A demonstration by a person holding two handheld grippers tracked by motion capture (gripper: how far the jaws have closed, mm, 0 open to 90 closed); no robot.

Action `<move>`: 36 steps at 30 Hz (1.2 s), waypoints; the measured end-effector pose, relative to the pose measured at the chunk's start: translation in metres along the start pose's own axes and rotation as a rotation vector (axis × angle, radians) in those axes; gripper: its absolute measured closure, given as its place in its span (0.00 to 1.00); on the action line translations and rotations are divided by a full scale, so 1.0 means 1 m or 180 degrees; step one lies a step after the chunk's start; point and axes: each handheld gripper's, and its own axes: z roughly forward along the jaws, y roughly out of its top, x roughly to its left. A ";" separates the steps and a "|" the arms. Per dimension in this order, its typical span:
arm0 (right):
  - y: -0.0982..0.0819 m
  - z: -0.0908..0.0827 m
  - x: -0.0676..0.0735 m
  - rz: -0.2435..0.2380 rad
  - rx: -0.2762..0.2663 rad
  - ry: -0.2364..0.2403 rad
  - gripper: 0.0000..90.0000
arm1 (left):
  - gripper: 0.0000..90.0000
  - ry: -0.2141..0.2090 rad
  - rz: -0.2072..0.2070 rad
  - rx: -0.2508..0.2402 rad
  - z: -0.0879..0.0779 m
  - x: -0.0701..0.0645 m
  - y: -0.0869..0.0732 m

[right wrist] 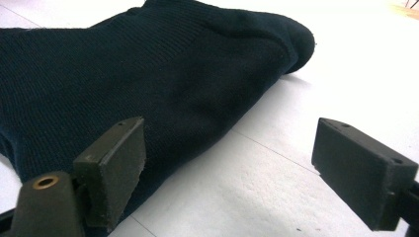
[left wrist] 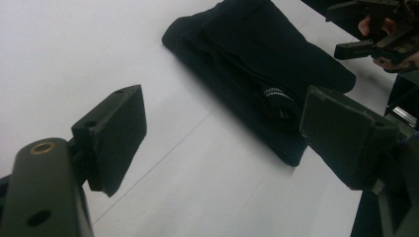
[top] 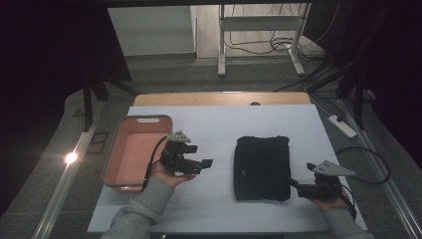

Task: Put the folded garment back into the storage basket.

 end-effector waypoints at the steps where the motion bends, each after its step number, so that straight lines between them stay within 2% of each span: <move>1: 0.000 0.000 0.000 0.0003 0.0003 0.0001 0.16 | 0.20 -0.0003 0.0001 0.0000 0.001 0.000 0.001; 19: -0.001 0.001 0.000 -0.0007 0.0016 -0.0008 0.16 | 0.20 -0.0072 0.0035 0.0088 0.026 -0.001 0.008; 36: -0.001 0.002 0.000 -0.0018 0.0024 -0.0004 0.16 | 0.19 -0.0056 0.0032 0.0179 0.040 0.002 0.014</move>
